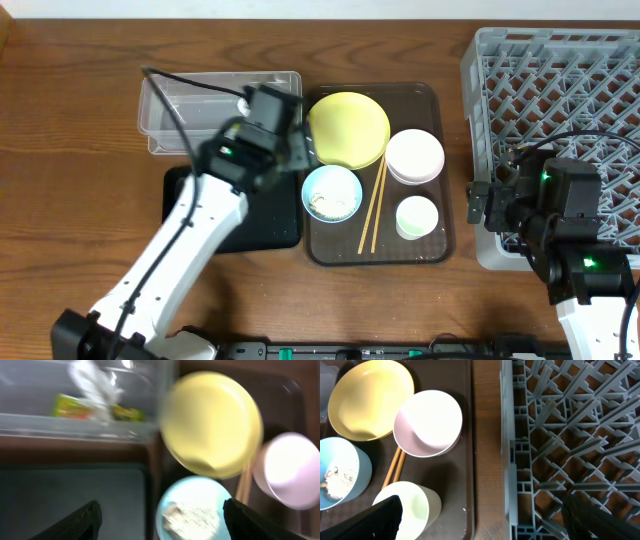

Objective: Sort waste into correct bins and load items into the dishwasher rack
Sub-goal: 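Move the left gripper to the light-blue rice bowl and grasp its rim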

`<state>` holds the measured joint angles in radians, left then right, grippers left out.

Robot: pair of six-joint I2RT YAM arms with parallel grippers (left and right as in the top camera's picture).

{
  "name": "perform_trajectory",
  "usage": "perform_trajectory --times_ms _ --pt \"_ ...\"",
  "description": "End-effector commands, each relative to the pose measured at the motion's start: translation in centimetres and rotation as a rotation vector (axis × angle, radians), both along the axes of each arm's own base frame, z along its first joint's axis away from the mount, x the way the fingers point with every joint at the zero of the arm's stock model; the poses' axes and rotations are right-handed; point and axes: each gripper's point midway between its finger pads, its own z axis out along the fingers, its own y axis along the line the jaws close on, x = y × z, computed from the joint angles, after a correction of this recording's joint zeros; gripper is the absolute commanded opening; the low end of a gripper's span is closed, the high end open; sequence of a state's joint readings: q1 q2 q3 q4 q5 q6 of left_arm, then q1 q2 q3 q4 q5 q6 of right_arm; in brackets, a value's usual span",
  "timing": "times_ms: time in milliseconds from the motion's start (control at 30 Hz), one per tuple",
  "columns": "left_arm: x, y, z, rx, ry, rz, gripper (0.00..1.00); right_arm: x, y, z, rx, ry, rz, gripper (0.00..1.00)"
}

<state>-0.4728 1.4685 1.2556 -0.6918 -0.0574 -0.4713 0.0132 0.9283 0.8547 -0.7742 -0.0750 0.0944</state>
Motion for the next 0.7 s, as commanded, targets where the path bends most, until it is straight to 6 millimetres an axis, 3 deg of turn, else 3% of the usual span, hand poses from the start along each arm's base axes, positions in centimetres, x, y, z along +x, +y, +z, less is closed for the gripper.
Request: perform_trajectory --times_ms 0,167,300,500,667 --pt "-1.2 -3.5 -1.1 0.009 0.025 -0.087 0.78 0.2 0.4 0.9 0.006 -0.022 0.014 0.99" --pt "-2.1 -8.2 -4.4 0.039 0.059 -0.198 0.74 0.1 0.4 0.8 0.006 -0.021 0.014 0.99" --pt "-2.0 -10.2 -7.6 0.067 0.092 -0.237 0.71 0.1 0.4 0.8 0.006 -0.017 0.014 0.99" --pt "-1.9 -11.6 -12.2 0.106 0.146 -0.260 0.62 0.1 0.4 0.8 0.006 -0.017 0.014 0.99" --pt "-2.5 -12.2 -14.5 0.134 0.182 -0.278 0.53 0.1 0.4 0.8 0.006 -0.018 0.014 0.99"
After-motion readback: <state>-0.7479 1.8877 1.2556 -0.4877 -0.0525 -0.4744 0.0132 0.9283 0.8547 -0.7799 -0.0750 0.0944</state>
